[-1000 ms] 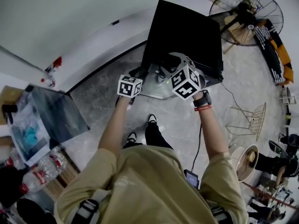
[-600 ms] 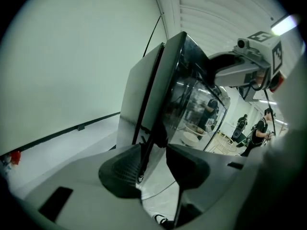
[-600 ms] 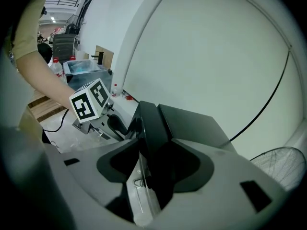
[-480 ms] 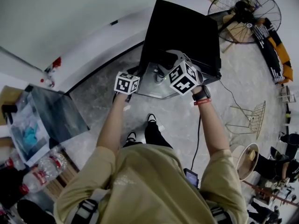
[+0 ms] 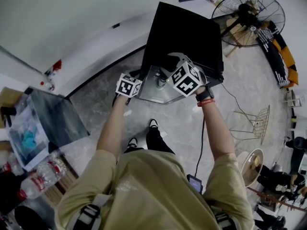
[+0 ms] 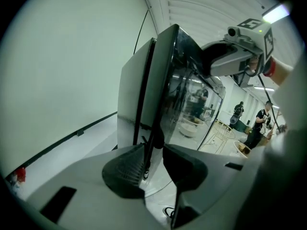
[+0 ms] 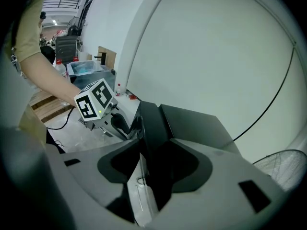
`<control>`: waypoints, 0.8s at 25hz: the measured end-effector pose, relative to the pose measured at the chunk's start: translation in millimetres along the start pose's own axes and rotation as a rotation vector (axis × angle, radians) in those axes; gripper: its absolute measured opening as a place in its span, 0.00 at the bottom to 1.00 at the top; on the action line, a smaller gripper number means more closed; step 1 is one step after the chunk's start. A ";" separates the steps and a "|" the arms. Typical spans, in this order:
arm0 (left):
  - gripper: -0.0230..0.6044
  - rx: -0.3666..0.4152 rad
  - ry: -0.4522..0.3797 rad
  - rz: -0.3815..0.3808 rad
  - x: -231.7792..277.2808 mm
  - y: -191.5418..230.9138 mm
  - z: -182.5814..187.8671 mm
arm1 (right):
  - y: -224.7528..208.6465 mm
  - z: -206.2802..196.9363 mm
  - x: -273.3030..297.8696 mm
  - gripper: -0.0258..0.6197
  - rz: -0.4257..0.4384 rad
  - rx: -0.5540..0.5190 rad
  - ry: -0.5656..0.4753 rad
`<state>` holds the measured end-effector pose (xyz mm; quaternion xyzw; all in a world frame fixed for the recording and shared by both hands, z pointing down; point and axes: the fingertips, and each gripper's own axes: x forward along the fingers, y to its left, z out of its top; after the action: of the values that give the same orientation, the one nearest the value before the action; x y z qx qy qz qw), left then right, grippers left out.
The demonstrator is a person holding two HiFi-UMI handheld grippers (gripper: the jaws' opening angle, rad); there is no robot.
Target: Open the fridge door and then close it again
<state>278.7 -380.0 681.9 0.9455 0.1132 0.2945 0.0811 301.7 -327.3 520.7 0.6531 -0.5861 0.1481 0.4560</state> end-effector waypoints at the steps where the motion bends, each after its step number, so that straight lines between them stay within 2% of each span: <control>1: 0.25 0.003 0.002 0.006 -0.1 0.0 -0.3 | 0.1 0.3 -0.9 0.36 -0.001 -0.002 0.003; 5: 0.24 0.014 0.004 0.027 -2.1 -3.8 1.4 | 0.2 -0.7 -1.9 0.36 -0.005 -0.003 0.001; 9: 0.24 0.028 -0.005 0.024 -14.0 -14.7 -6.9 | 13.8 -0.2 -7.8 0.36 0.032 -0.042 0.009; 12: 0.24 0.020 -0.025 0.039 -15.6 -15.7 -14.3 | 18.3 1.2 -10.5 0.36 0.031 -0.065 0.005; 20: 0.25 -0.009 -0.018 0.077 -21.9 -20.3 -12.4 | 22.0 1.2 -11.8 0.36 0.042 -0.073 -0.009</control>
<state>250.6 -365.1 675.7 0.9513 0.0749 0.2895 0.0749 278.3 -318.5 520.8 0.6242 -0.6067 0.1334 0.4737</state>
